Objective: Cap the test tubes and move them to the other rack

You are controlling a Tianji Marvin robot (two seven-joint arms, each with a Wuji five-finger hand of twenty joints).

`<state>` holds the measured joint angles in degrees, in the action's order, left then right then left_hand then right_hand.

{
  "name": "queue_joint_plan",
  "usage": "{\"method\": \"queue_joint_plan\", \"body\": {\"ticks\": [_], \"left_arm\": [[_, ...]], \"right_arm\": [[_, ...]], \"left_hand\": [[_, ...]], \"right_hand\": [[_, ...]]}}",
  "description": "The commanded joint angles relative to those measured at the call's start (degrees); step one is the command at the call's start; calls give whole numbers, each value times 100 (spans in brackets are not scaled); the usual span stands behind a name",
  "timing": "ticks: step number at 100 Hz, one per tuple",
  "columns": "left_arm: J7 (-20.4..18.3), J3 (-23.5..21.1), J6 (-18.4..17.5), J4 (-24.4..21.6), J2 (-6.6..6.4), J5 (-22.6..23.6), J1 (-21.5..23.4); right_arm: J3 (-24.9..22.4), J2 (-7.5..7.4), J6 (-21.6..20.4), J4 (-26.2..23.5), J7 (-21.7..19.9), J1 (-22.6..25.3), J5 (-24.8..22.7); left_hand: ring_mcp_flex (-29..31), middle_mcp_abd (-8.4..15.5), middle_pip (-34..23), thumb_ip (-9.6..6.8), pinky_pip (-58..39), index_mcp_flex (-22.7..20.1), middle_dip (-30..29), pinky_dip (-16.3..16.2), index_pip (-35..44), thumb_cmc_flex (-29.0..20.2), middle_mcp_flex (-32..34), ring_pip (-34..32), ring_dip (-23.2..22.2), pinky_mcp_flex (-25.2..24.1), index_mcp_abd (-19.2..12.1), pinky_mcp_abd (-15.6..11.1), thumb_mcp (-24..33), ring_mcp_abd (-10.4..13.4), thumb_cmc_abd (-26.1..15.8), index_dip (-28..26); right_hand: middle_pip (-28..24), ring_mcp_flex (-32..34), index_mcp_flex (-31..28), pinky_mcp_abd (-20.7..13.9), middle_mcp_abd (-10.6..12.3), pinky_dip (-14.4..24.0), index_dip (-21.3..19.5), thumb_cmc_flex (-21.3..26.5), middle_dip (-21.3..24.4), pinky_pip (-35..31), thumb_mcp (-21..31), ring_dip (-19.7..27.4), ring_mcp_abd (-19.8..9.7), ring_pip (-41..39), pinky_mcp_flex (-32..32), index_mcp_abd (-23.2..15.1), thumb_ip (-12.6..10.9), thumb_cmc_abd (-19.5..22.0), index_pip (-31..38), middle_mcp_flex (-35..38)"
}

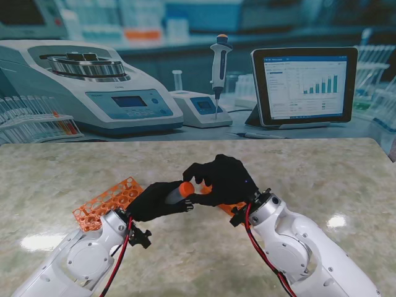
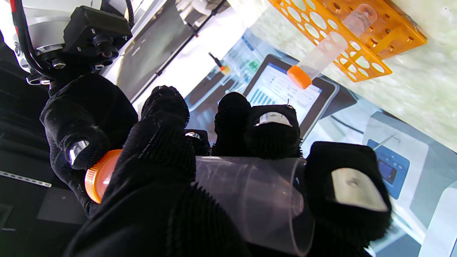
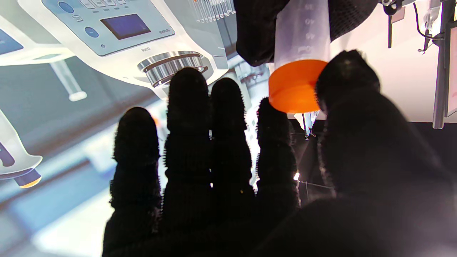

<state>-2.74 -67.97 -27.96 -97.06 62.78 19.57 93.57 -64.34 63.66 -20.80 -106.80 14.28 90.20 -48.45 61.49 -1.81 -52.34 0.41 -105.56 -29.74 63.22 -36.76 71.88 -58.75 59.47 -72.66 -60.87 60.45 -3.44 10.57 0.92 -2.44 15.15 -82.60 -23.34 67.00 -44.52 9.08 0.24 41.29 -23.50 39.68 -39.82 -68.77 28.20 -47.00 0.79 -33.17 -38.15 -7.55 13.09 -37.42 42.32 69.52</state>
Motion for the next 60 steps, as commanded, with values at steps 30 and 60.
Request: {"method": "queue_joint_plan", "body": {"ticks": [30, 60], "left_arm": [[-27, 51, -76, -95, 20, -1, 14], [-13, 52, -95, -95, 21, 18, 14]], "right_arm": [[144, 16, 14, 58, -114, -17, 54], [169, 13, 60, 75, -148, -24, 74]], "left_hand": [[210, 157, 31, 2, -765, -52, -37, 72, 178, -182, 53, -203, -61, 167, -299, -587, 40, 48, -300, -194], [210, 158, 27, 2, -765, -52, -34, 72, 178, -186, 55, -203, -61, 167, -299, -587, 43, 48, -300, -194]], "right_hand": [[-196, 387, -639, 132, 201, 61, -150, 717, -67, -311, 208, -71, -12, -350, -134, -820, -163, 999, 1020, 384], [-379, 477, -778, 159, 174, 128, -390, 590, 118, -417, -83, -111, 22, -540, -171, -849, -215, 1235, 1120, 499]]}}
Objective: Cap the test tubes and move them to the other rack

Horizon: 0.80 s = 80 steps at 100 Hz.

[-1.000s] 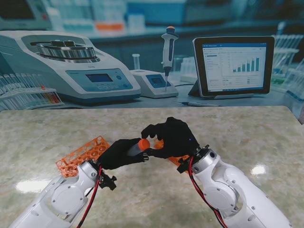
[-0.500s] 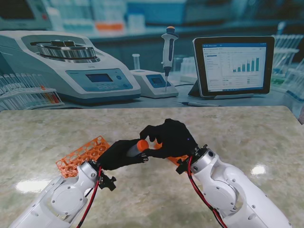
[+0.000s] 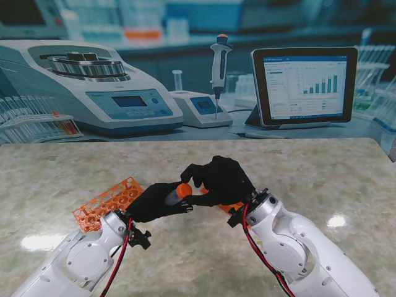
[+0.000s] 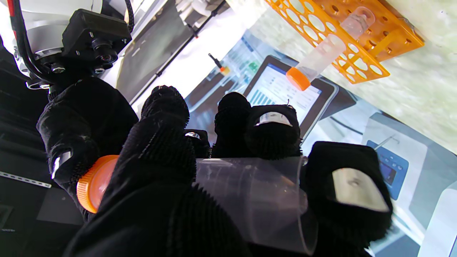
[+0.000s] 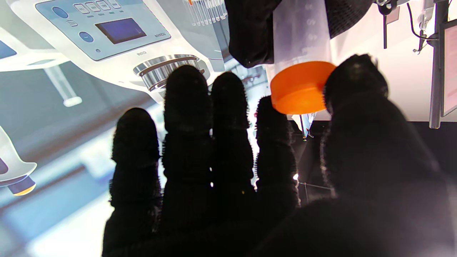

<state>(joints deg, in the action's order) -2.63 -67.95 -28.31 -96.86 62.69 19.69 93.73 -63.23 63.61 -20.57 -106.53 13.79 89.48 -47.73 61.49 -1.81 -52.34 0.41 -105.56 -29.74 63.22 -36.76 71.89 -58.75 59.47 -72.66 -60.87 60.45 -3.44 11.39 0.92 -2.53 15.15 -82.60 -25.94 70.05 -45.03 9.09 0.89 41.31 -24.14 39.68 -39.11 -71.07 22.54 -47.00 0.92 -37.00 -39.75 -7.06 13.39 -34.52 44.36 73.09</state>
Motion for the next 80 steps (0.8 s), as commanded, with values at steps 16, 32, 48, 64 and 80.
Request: {"method": "queue_joint_plan", "body": {"ticks": [16, 32, 48, 64, 80], "left_arm": [[-10, 44, -81, -119, 31, 18, 4], [2, 42, -99, -126, 32, 35, 10], [12, 42, -118, -133, 32, 49, 18], [19, 43, -136, -140, 31, 62, 25], [27, 36, -144, -149, 32, 72, 37]], "right_arm": [[50, 8, 59, 32, -180, 54, 27], [72, 12, 115, 41, -148, 47, 0], [111, 19, 147, 67, -116, 15, 0], [144, 24, 199, 86, -83, 1, -19], [163, 18, 236, 95, -137, -16, -4]], "left_hand": [[210, 155, 27, 3, -765, -52, -34, 71, 177, -184, 49, -203, -61, 167, -299, -668, 42, 56, -300, -194], [210, 161, 25, 3, -765, -52, -34, 71, 177, -184, 54, -203, -61, 167, -299, -668, 42, 56, -300, -194], [210, 153, 26, 2, -765, -52, -34, 71, 177, -184, 54, -203, -61, 167, -299, -668, 42, 56, -297, -194], [210, 154, 28, 2, -763, -52, -35, 73, 177, -185, 51, -203, -61, 167, -299, -662, 42, 56, -297, -194], [210, 157, 27, 2, -762, -52, -35, 75, 177, -183, 56, -203, -61, 167, -299, -660, 42, 56, -295, -194]], "right_hand": [[-199, 187, -754, 164, 136, 151, -454, 571, 10, -215, 388, -144, 27, -227, 5, -902, -257, 1075, 942, 156], [-263, 206, -775, 163, 95, 179, -564, 569, -29, -257, 296, -168, 40, -287, 0, -895, -284, 1146, 936, 169], [-332, 283, -862, 152, 128, 199, -636, 489, -63, -311, 207, -191, 37, -375, -63, -908, -309, 1161, 958, 253], [-436, 322, -981, 179, 110, 251, -787, 419, -131, -411, 175, -227, 53, -506, -72, -885, -348, 1266, 916, 297], [-537, 358, -1136, 174, 120, 292, -1049, 319, -207, -478, 152, -245, 55, -627, -84, -854, -379, 1350, 774, 348]]}}
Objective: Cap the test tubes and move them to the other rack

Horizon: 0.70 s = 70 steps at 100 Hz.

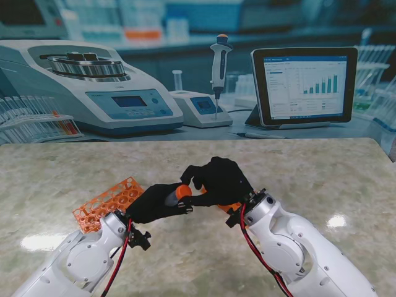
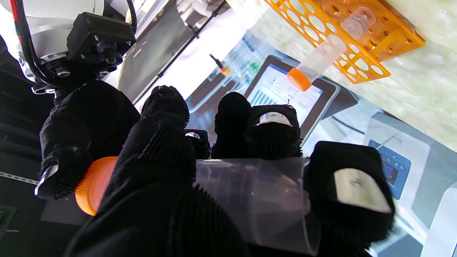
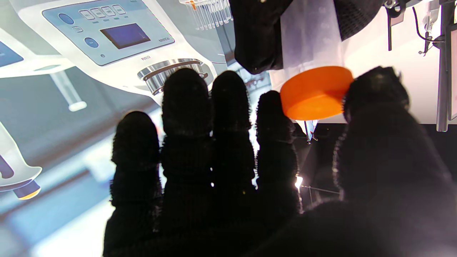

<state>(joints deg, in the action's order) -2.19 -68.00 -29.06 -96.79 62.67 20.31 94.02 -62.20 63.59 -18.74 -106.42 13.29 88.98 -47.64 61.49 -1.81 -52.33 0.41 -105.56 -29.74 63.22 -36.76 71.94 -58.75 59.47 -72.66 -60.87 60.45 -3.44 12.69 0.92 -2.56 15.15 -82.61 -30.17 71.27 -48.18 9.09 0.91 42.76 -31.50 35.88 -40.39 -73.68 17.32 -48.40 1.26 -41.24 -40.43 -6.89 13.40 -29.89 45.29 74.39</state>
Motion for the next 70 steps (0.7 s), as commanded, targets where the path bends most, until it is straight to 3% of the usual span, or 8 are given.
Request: {"method": "queue_joint_plan", "body": {"ticks": [1, 28, 32, 58, 70], "left_arm": [[-17, 41, -69, -156, 33, 10, 8], [-4, 55, -57, -160, 37, 19, 6], [-3, 57, -56, -161, 37, 20, 5], [-15, 59, -41, -166, 34, 18, 1], [-11, 46, -41, -174, 35, 20, 11]], "right_arm": [[61, 19, 54, 85, -89, 33, -13], [99, 26, 96, 125, -58, 14, -13], [106, 28, 100, 133, -49, 8, -11], [123, 31, 72, 160, -39, -6, 1], [111, 31, 75, 148, -18, 15, -20]], "left_hand": [[210, 157, 27, 2, -762, -52, -35, 75, 172, -185, 56, -203, -61, 167, -299, -791, 43, 59, -298, -193], [210, 154, 27, 1, -768, -52, -34, 75, 172, -187, 58, -203, -61, 168, -299, -797, 45, 59, -293, -193], [210, 153, 27, 1, -768, -52, -34, 75, 172, -187, 58, -203, -61, 168, -299, -796, 46, 59, -295, -193], [210, 158, 28, 3, -771, -52, -34, 76, 172, -179, 54, -203, -61, 168, -299, -801, 43, 59, -295, -193], [210, 157, 27, 2, -772, -52, -33, 76, 172, -184, 57, -203, -61, 168, -299, -802, 46, 59, -292, -193]], "right_hand": [[-124, 240, -830, 173, 135, 151, -327, 686, -85, -226, 671, -107, 23, -213, -19, -876, -381, 890, 673, 226], [-307, 332, -1198, 185, 151, 222, -724, 388, -198, -368, 692, -148, 47, -466, -70, -881, -439, 1011, 488, 376], [-342, 327, -1287, 185, 157, 237, -978, 324, -229, -386, 748, -108, 46, -538, -71, -877, -445, 1015, 307, 390], [-423, 343, -1465, 173, 205, 258, -1107, 131, -270, -442, 727, -124, 43, -667, -102, -946, -490, 1051, 296, 470], [-462, 338, -1612, 184, 239, 252, -1221, -213, -271, -474, 937, -65, 29, -787, -138, -1064, -521, 816, 247, 529]]}}
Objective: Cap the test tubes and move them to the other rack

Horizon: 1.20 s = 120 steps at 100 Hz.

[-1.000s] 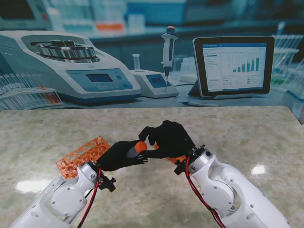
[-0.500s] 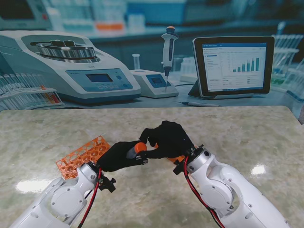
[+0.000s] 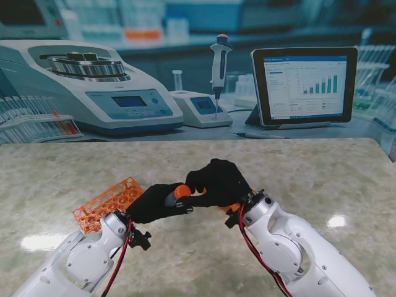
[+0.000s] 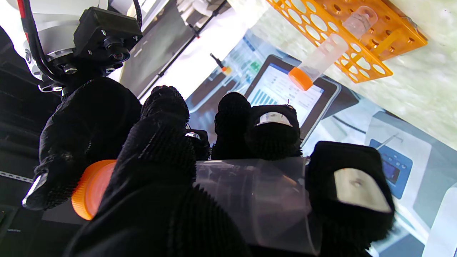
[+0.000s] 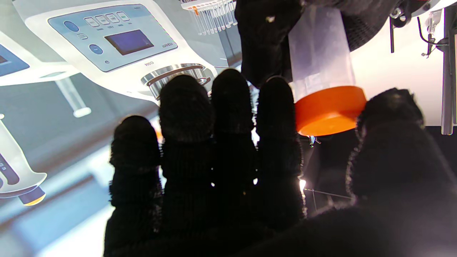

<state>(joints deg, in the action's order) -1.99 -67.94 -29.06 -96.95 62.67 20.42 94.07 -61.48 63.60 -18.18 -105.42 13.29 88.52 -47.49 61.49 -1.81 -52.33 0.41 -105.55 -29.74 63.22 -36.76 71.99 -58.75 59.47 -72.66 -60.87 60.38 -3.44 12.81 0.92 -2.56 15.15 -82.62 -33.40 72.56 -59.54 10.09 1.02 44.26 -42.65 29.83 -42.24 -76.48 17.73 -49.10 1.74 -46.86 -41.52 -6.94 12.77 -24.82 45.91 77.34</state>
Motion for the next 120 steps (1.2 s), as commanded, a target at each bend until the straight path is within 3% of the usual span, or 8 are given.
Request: {"method": "queue_joint_plan", "body": {"ticks": [1, 25, 36, 45, 66, 120], "left_arm": [[-30, 40, -41, -158, 35, 10, 6], [-32, 26, -29, -173, 34, 15, 16], [-36, 23, -21, -182, 33, 14, 21], [-38, 21, -13, -187, 33, 15, 22], [-49, 24, 6, -188, 32, 9, 18], [-68, 31, 31, -202, 28, 1, 15]], "right_arm": [[37, 29, 20, 47, -17, 62, -35], [-12, 23, -13, 37, -8, 90, -66], [-35, 20, -33, 39, -7, 103, -82], [-70, 19, -39, 26, 36, 132, -125], [-189, 23, -55, -24, 162, 234, -212], [-463, 41, -72, -149, 451, 449, -371]], "left_hand": [[210, 158, 27, 2, -773, -52, -33, 76, 167, -182, 57, -203, -61, 175, -299, -815, 45, 59, -292, -192], [210, 158, 28, 3, -773, -52, -34, 77, 167, -181, 56, -203, -61, 175, -299, -815, 45, 59, -294, -192], [210, 157, 29, 2, -773, -52, -34, 78, 167, -183, 55, -203, -61, 175, -299, -815, 48, 59, -298, -192], [210, 162, 29, 3, -774, -52, -35, 78, 167, -180, 58, -203, -61, 175, -299, -815, 46, 59, -298, -192], [210, 164, 29, 2, -774, -52, -35, 79, 167, -183, 56, -203, -61, 175, -299, -815, 48, 59, -299, -192], [210, 162, 29, 3, -774, -52, -35, 80, 167, -183, 60, -203, -61, 175, -299, -815, 46, 59, -294, -192]], "right_hand": [[-140, 209, -481, 83, 230, 102, -108, 374, -86, -195, 903, 9, -19, -227, -30, -1068, -453, 285, 185, 236], [-37, 183, -351, 55, 252, 62, -146, -341, -47, -130, 1255, 86, -48, -16, 11, -1179, -343, -283, 171, 86], [83, 55, -197, 31, 233, 31, -176, -646, -6, -31, 1365, 86, -65, 138, 101, -1083, -349, -353, 14, -86], [200, -63, -93, 20, 205, 21, -447, -1100, 32, 68, 1770, 44, -74, 327, 186, -929, -525, -387, -292, -246], [420, -354, 226, 1, 170, -15, -509, -1659, 127, 239, 1822, 85, -73, 554, 403, -777, -546, -292, -645, -563], [929, -794, 877, 17, 65, -71, -257, -2061, 408, 543, 1656, 143, -70, 937, 794, -459, -535, 2, -1342, -1227]]}}
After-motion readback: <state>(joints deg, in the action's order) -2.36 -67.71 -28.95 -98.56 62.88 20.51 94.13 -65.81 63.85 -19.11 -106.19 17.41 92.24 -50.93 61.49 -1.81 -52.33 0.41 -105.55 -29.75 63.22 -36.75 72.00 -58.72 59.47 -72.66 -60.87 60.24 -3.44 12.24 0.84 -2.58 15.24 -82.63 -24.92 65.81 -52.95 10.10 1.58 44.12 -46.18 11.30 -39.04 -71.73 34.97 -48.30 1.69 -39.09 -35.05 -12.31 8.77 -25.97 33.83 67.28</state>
